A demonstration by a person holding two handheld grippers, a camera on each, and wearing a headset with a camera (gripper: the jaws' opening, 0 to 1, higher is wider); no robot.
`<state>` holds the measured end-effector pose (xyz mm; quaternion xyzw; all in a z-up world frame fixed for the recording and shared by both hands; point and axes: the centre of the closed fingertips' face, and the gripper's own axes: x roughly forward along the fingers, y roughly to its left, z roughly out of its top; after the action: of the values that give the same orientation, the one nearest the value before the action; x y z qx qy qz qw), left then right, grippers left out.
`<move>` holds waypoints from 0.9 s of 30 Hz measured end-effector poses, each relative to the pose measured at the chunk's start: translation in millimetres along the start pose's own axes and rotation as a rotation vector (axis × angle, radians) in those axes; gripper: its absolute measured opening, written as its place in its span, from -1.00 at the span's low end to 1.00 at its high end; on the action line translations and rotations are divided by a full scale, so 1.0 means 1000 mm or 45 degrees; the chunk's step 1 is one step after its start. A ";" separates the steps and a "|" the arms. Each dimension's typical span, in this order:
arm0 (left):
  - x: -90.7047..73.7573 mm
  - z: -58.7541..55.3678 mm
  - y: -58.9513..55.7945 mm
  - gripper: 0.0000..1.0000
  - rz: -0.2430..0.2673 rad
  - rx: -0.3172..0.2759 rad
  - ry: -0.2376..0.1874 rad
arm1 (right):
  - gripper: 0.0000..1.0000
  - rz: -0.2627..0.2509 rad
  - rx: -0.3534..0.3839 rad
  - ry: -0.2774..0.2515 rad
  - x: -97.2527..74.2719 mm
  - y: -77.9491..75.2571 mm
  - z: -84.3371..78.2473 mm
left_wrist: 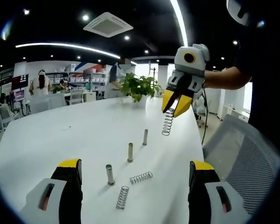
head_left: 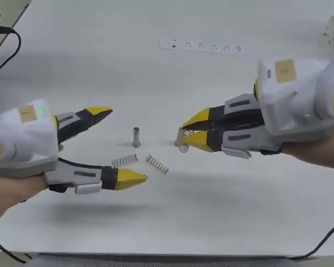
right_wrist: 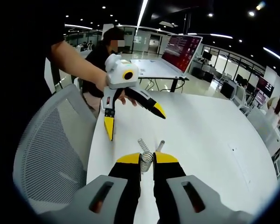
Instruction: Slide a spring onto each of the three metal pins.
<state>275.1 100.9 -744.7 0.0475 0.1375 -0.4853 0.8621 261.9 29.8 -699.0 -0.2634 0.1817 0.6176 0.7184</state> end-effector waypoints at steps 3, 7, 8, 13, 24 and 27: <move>-0.004 -0.005 0.000 0.96 0.005 -0.013 0.009 | -0.87 -0.014 0.007 0.000 -0.004 -0.002 -0.003; -0.008 -0.011 0.001 0.96 0.015 -0.032 0.022 | -0.87 -0.035 0.023 0.016 -0.008 -0.005 -0.009; -0.009 -0.012 0.002 0.96 0.021 -0.035 0.023 | -0.87 -0.045 0.025 0.017 -0.009 -0.006 -0.010; -0.012 -0.009 0.004 0.96 0.032 -0.043 0.008 | -0.87 -0.102 0.057 0.024 -0.019 -0.015 -0.017; -0.015 -0.006 0.006 0.96 0.053 -0.060 -0.010 | -0.87 -0.272 0.162 0.068 -0.048 -0.048 -0.045; -0.016 -0.007 0.007 0.96 0.062 -0.079 -0.016 | -0.87 -0.315 0.184 0.083 -0.054 -0.058 -0.053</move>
<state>272.0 119.8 -747.1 0.0210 0.1460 -0.4600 0.8756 313.2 -51.0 -700.5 -0.2515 0.2149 0.5007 0.7999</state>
